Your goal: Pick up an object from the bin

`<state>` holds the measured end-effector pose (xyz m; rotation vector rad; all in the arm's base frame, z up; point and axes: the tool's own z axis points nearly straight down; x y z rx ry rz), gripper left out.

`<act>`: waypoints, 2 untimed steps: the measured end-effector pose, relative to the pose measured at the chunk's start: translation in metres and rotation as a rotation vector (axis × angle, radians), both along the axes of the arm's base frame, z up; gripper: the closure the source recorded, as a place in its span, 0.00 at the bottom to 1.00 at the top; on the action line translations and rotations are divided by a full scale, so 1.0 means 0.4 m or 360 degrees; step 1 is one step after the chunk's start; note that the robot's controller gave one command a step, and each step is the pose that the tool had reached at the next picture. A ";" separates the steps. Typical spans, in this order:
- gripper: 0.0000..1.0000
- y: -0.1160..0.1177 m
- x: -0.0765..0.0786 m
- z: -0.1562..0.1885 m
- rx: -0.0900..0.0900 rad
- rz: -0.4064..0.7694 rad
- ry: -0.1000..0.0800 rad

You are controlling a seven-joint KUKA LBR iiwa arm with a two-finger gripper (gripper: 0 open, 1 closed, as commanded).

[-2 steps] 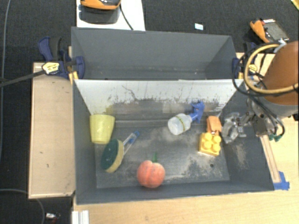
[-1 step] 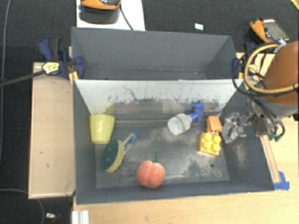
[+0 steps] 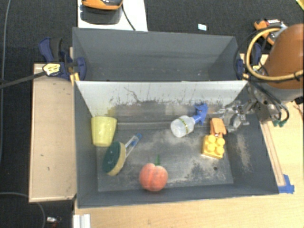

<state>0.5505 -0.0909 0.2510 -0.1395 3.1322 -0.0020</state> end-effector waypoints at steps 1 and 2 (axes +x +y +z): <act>1.00 0.045 -0.029 -0.101 -0.0002 0.0444 -0.0002; 1.00 0.078 -0.021 -0.136 -0.0005 0.0484 -0.0007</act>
Offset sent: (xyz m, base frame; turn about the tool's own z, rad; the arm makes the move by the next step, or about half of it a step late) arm -0.0039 0.0404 -0.0594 -0.2268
